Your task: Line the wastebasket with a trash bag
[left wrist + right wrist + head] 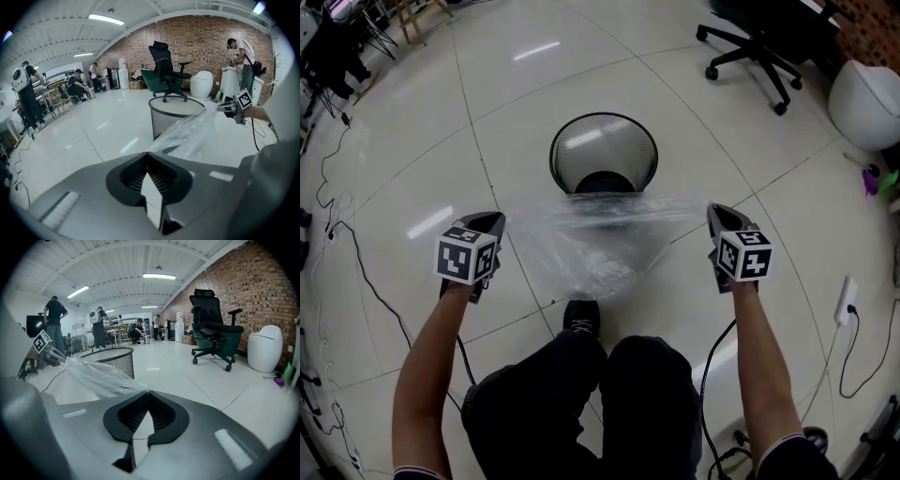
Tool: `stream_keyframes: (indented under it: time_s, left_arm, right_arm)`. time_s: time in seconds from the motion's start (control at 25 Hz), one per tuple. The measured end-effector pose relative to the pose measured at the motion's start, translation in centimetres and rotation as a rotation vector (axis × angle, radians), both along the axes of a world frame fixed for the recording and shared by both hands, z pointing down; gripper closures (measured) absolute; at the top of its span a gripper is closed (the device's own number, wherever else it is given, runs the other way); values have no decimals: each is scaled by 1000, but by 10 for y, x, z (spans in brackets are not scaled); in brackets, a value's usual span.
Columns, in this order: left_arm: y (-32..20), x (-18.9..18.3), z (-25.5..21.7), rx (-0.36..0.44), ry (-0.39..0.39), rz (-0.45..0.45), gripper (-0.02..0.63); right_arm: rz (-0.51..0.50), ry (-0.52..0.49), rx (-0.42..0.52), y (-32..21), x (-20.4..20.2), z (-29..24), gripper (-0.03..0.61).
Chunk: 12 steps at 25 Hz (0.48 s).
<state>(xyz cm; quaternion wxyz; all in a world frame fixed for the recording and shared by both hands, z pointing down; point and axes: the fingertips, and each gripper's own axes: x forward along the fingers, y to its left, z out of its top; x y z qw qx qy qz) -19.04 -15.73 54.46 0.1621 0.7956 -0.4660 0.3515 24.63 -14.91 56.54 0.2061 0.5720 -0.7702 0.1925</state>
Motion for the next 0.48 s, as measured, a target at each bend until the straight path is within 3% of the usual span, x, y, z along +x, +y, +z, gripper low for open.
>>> stream_keyframes:
  time_s: [0.48]
  left_arm:
    - [10,0,19,-52,-6,3,601]
  right_arm:
    - [-15,12,-40,9,2,12,577]
